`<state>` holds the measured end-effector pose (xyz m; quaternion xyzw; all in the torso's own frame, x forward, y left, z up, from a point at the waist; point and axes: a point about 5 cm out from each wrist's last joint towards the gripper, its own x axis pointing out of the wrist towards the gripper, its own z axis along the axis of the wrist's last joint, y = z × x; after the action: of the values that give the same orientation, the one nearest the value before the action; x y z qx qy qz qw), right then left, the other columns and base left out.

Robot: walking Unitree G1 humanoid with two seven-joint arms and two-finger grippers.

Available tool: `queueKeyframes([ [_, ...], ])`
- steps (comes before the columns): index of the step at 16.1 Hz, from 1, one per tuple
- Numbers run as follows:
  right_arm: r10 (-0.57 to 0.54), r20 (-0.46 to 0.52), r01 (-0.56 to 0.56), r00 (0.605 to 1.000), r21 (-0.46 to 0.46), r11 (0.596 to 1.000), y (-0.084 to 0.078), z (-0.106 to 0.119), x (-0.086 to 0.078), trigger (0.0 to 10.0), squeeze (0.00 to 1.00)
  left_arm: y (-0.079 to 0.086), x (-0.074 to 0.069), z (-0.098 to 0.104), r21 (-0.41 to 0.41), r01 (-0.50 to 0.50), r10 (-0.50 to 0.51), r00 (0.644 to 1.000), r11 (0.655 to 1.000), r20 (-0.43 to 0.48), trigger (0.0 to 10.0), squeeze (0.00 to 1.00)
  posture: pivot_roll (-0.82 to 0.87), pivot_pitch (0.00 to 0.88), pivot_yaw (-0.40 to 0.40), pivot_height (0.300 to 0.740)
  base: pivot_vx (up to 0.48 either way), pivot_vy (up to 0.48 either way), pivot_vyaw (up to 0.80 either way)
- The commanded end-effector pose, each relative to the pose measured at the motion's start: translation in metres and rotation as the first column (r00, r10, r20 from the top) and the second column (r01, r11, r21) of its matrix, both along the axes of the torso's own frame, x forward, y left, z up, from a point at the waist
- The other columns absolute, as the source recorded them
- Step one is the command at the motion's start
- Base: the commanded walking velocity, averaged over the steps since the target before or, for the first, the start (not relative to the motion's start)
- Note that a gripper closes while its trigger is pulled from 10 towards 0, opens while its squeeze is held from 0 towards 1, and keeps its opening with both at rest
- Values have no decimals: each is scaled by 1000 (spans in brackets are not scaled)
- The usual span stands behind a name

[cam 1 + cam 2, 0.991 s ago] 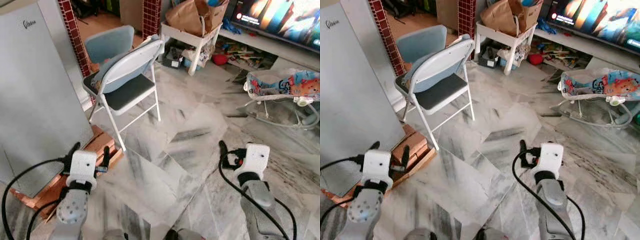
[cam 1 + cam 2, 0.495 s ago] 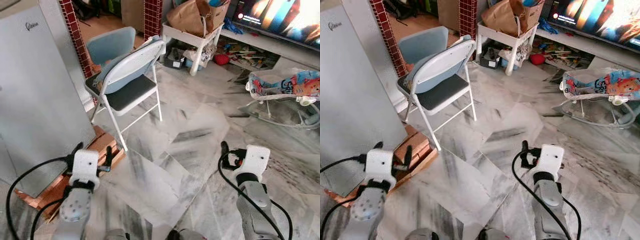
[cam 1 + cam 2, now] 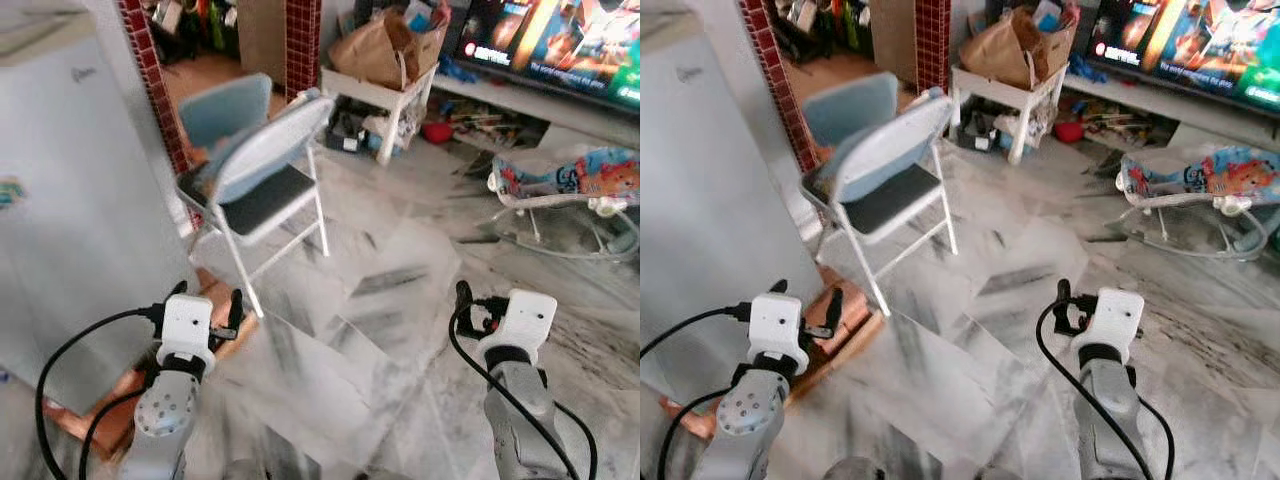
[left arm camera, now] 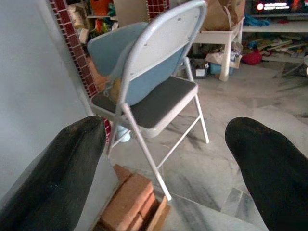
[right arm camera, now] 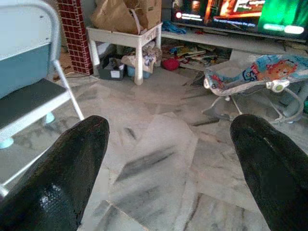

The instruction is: Restocking fridge

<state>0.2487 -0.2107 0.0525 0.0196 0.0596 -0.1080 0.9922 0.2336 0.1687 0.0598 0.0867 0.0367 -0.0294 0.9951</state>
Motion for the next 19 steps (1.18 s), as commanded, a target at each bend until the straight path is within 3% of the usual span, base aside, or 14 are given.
queueKeyframes([
  [1,11,9,-11,1000,7,1000,3,2,4,10000,0,2,1,-1,5,-7,7,1000,1000,-9,10000,0,124,36,-27,740,0,480,0],
  [6,18,12,-18,1000,4,1000,2,2,7,10000,0,1,-1,-2,1,-9,9,1000,1000,-11,10000,0,129,39,-29,740,0,478,0],
  [13,97,69,-89,993,-110,990,11,16,14,10000,0,-10,-2,-2,-31,6,-6,1000,999,-12,10000,0,128,45,-36,740,0,454,0],
  [19,91,67,-85,994,-95,992,10,15,17,10000,0,-11,-6,-5,-34,15,-16,999,999,-29,10000,0,129,49,-43,740,0,451,0],
])
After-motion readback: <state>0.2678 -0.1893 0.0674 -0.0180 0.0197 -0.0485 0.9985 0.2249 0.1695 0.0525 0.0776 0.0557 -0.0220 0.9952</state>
